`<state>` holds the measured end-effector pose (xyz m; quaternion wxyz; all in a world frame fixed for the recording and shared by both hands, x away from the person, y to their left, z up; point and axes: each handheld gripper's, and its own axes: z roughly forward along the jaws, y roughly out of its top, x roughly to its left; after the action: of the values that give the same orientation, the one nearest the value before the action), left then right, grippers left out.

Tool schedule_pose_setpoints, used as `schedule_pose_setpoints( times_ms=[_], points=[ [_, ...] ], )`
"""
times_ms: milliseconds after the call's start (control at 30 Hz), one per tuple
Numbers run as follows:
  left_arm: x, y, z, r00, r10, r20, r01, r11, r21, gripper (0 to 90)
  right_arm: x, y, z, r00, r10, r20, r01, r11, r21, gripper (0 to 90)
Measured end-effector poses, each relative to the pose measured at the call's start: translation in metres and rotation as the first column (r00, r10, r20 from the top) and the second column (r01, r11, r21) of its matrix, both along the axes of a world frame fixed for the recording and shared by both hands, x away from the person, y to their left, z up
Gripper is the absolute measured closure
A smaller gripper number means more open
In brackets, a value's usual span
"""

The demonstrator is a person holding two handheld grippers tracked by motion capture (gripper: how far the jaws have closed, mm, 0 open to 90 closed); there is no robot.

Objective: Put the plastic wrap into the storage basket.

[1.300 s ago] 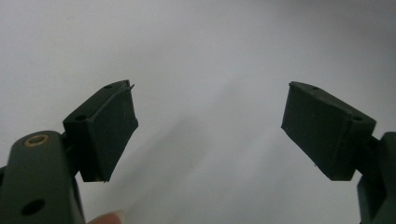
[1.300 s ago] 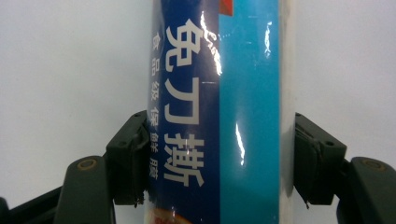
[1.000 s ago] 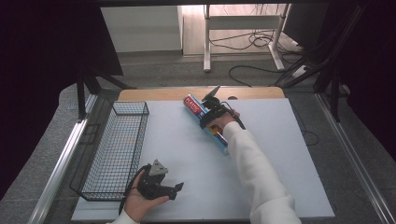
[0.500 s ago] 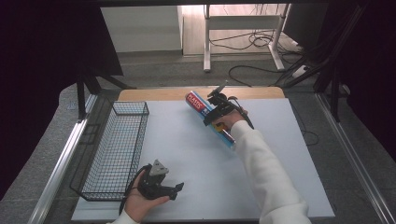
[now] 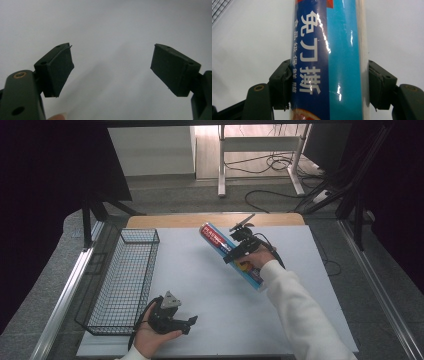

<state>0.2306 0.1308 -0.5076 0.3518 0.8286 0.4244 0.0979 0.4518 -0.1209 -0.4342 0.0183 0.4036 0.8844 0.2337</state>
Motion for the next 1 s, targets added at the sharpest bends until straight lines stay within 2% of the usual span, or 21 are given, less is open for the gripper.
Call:
schedule_pose_setpoints(
  times_ms=[67,100,300,467,567,800,1000],
  points=[
    [0.0,0.0,0.0,1.0,-0.001,0.001,0.001,1.0,-0.001,17.6,-0.004,-0.004,0.0,1.0,0.001,0.004,-0.001,1.0,0.005,32.2],
    [0.0,-0.001,0.0,1.0,-0.001,-0.001,0.001,1.0,-0.005,17.6,-0.012,-0.011,0.002,1.0,0.001,0.008,-0.002,1.0,0.018,32.2],
    [0.001,-0.004,0.001,1.0,-0.003,-0.005,0.003,0.9999,-0.012,17.5,-0.036,-0.034,0.003,0.9998,-0.011,0.02,0.01,0.999,0.052,32.2],
    [0.002,-0.007,0.001,0.9999,-0.004,-0.012,0.004,0.9998,-0.019,17.4,-0.05,-0.05,0.001,0.9995,-0.017,0.026,0.015,0.997,0.069,32.3],
    [0.003,-0.009,0.001,0.9998,-0.003,-0.017,0.003,0.9996,-0.028,17.3,-0.056,-0.058,-0.001,0.9995,-0.027,0.014,0.026,0.995,0.097,32.3],
    [0.006,-0.009,0.003,0.9996,0.006,-0.029,-0.008,0.998,-0.063,17.2,-0.069,-0.061,-0.006,0.9997,-0.023,-0.006,0.024,0.988,0.153,32.2],
    [0.007,-0.007,0.004,0.9994,0.013,-0.034,-0.016,0.9965,-0.082,17.2,-0.075,-0.056,-0.008,0.9999,-0.005,-0.011,0.006,0.987,0.161,32.2]
  ],
)
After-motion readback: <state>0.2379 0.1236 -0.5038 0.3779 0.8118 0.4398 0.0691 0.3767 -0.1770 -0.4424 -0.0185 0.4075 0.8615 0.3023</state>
